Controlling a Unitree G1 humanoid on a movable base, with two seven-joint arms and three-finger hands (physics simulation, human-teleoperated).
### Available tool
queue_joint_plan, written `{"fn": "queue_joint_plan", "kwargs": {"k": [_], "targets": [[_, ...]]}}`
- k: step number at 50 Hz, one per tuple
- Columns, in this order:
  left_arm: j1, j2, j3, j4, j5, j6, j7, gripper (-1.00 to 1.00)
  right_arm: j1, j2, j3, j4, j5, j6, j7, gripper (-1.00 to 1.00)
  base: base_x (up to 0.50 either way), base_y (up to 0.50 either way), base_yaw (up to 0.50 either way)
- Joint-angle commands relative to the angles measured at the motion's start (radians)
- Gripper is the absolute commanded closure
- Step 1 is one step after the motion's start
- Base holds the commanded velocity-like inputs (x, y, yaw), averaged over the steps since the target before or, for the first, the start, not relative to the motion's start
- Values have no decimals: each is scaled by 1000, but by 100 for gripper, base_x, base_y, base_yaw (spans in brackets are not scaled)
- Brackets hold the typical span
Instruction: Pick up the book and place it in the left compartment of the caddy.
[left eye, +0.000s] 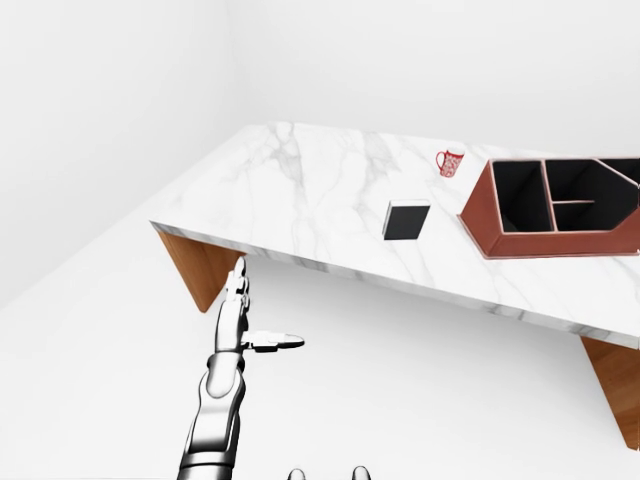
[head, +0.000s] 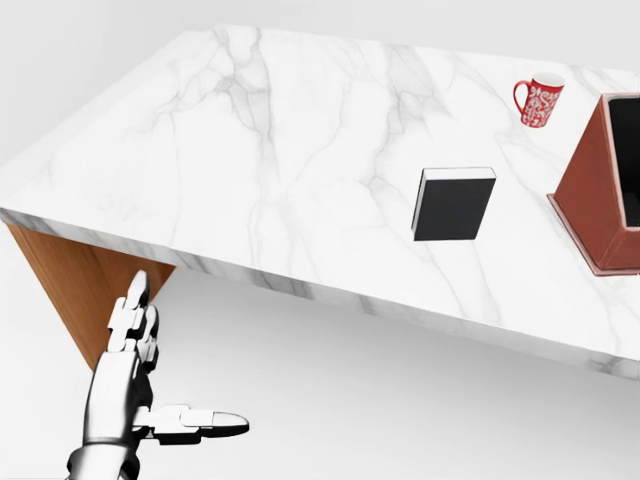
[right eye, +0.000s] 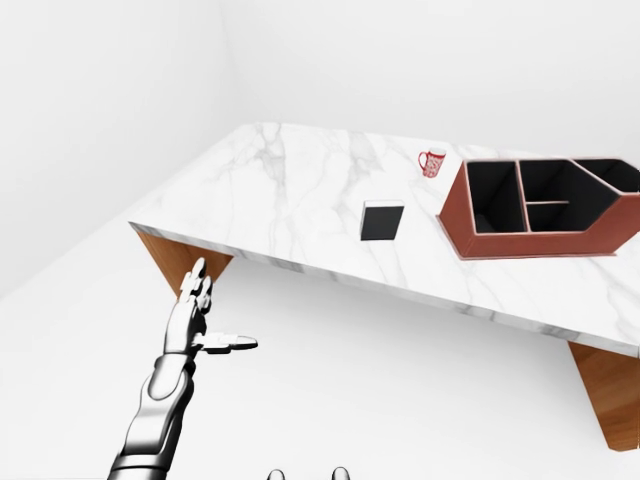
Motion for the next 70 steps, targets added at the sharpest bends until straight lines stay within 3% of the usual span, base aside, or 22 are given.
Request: {"fn": "queue_joint_plan", "kwargs": {"k": [1,18,32,57,70], "targets": [[36,-9,-14,-98,11,0,1,-100,-2,2,0,1,-2,0,2,-100,0,0,23],[-3,0,0,-2,4,0,-5,-100,2,1,0,-3,0,0,-1,-100,0,0,23],[37,-8,-13,-107,11,0,-6,-100,-4,1,0,-3,-13,0,-7,-100,0,0,7],[36,-10,-16,-109,18,0,-4,-100,-9,1,0,1,-36,0,-16,-100,2,-3,0],[-12,1,0,7,10,0,-2,-100,-10,-1,0,2,-39,0,-15,-100,7,-14,0]]}}
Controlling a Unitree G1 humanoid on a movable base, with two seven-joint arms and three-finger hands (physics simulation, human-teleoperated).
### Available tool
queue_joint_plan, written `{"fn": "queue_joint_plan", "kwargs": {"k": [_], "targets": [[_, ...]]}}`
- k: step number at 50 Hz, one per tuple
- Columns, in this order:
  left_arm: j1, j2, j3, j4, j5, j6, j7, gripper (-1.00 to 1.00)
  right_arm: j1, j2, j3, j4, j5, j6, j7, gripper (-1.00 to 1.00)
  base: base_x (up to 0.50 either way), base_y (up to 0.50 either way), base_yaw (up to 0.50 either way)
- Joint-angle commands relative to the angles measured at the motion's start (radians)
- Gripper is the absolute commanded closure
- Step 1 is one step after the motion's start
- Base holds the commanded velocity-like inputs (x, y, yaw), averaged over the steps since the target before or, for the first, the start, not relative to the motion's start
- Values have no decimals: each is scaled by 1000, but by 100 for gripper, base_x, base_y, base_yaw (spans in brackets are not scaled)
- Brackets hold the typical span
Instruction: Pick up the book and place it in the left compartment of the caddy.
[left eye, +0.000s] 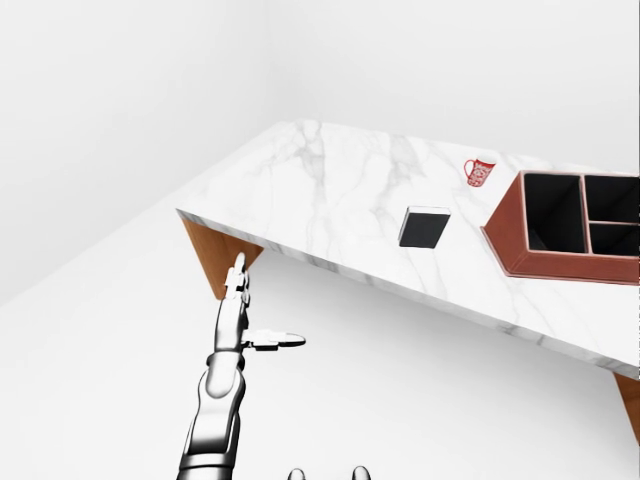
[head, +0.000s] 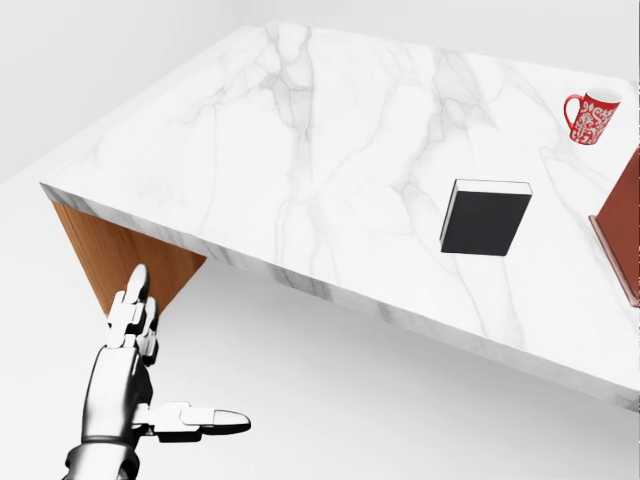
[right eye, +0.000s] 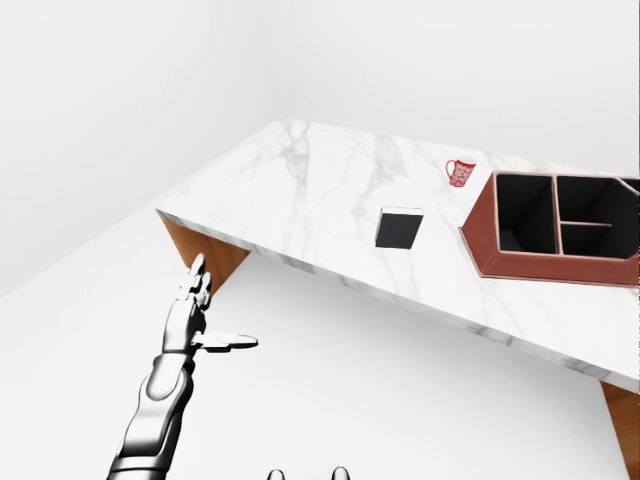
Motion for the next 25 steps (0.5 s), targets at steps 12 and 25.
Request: {"fn": "queue_joint_plan", "kwargs": {"k": [12,25], "targets": [[-26,6,8,77,-6,0,2,-100,-1,-2,0,1,-6,0,0,-100,7,-14,0],[13,-1,-3,-15,0,0,0,-100,-1,0,0,-1,-7,0,0,-100,7,-14,0]]}}
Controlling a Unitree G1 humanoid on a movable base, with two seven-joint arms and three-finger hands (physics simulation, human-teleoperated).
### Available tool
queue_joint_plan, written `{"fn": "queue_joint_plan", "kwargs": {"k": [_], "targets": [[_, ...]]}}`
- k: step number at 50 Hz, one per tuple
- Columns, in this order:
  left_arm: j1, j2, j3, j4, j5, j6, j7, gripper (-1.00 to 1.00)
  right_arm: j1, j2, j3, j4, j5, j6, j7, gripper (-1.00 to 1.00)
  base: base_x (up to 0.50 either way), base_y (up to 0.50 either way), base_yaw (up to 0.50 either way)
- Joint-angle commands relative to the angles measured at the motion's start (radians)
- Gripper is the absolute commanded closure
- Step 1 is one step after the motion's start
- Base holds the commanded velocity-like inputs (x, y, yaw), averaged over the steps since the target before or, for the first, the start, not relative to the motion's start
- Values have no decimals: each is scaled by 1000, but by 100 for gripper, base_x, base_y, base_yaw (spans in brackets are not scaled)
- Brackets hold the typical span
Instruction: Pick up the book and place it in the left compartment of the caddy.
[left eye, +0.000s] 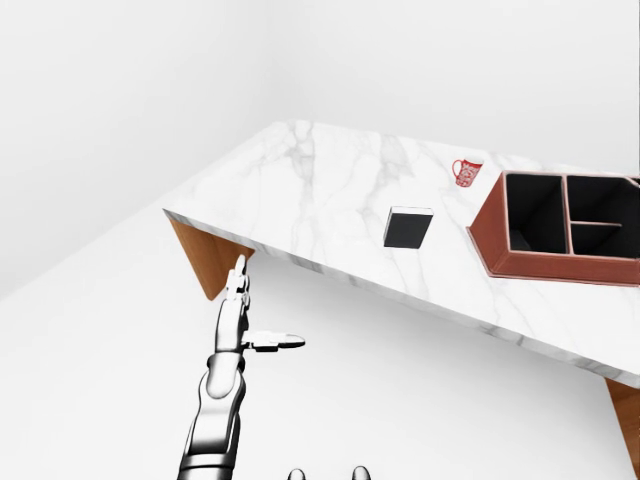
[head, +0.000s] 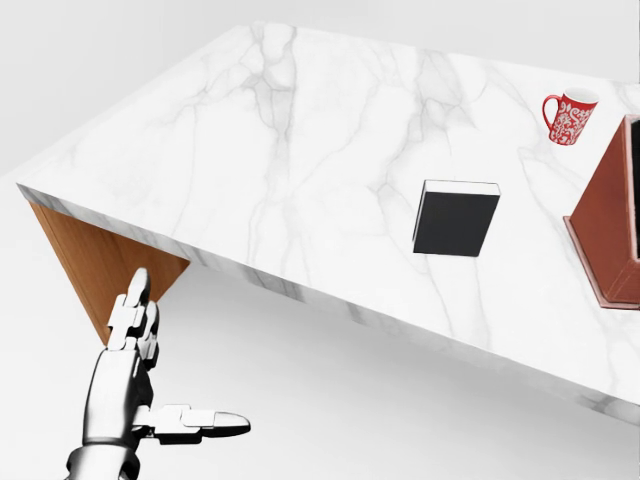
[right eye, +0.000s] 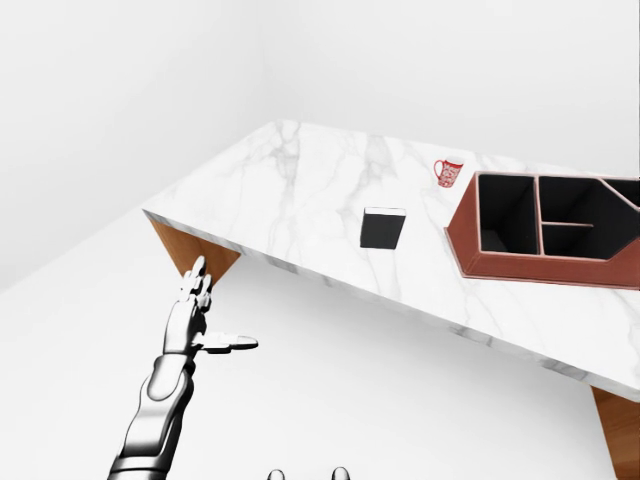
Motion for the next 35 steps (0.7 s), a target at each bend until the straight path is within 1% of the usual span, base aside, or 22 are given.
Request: {"fn": "queue_joint_plan", "kwargs": {"k": [1,10,24,35], "targets": [[15,-3,-4,-36,2,0,-1,-100,-1,1,0,-2,-2,0,-1,-100,7,-14,0],[-4,1,1,5,1,0,-1,-100,-1,0,0,0,-3,0,-4,-100,7,-14,0],[6,-2,-5,-16,12,0,4,-100,-1,-3,0,2,-5,0,-9,-100,8,-16,0],[6,-2,-4,-19,12,0,2,-100,-5,0,0,-3,-9,0,-6,-100,12,-25,0]]}}
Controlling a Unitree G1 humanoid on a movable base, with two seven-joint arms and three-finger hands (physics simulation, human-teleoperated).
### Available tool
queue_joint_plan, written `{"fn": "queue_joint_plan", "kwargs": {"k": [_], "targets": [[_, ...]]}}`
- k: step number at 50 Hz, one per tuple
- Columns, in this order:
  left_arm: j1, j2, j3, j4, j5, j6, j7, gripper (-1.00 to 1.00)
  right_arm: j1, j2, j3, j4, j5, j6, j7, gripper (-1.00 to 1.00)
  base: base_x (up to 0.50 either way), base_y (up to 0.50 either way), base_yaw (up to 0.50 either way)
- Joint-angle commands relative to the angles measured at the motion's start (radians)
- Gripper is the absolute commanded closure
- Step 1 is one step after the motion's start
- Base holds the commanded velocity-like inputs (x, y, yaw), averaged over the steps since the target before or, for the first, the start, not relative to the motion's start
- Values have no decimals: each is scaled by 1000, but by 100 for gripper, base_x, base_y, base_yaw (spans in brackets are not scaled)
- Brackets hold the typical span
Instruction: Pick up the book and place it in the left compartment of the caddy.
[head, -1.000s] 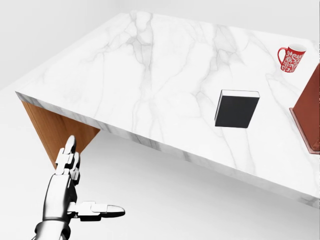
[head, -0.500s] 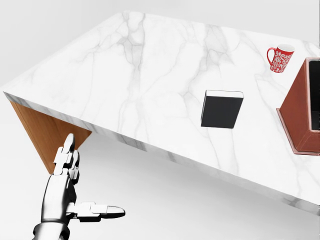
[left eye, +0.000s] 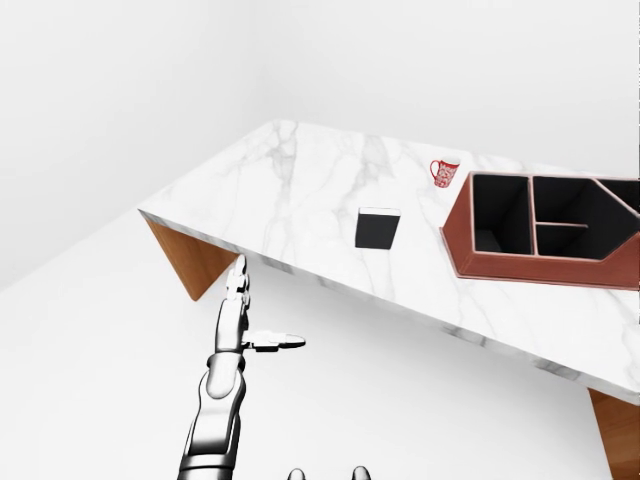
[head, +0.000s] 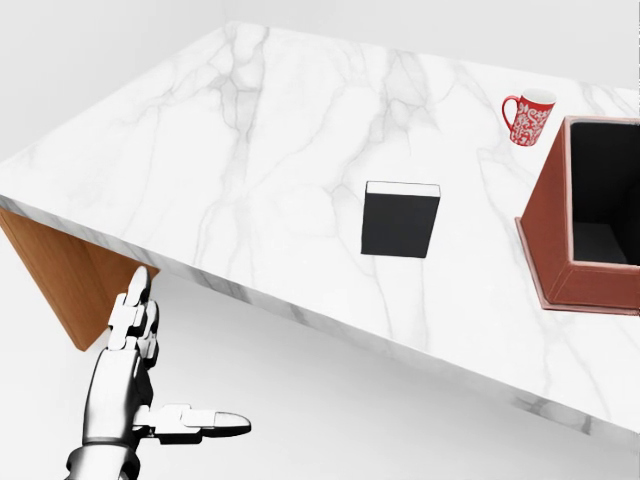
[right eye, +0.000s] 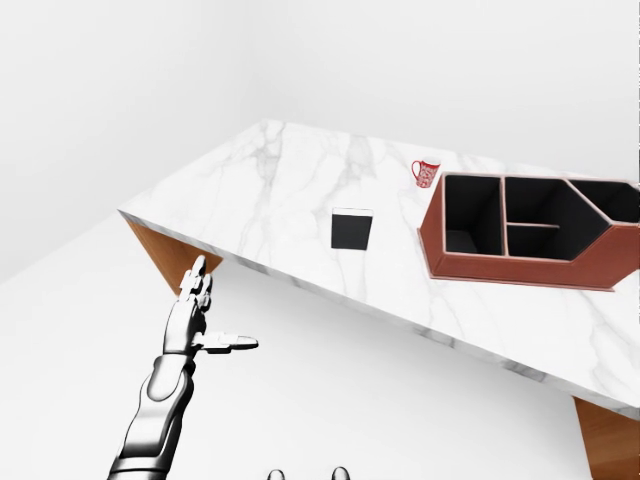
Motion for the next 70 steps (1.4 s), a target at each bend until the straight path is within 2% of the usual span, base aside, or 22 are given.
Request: {"fn": "queue_joint_plan", "kwargs": {"k": [1,20,26,70], "targets": [[1,-1,-1,-4,3,0,0,-100,-3,2,0,-2,-3,0,2,-100,13,-26,0],[-5,2,2,22,4,0,1,-100,-1,2,0,2,-10,0,10,-100,13,-26,0],[0,2,-2,17,-9,0,-18,-100,-1,4,0,2,-13,0,13,-100,13,-26,0],[24,-5,-12,-46,11,0,-8,-100,-1,4,0,-4,-16,0,8,-100,13,-26,0]]}}
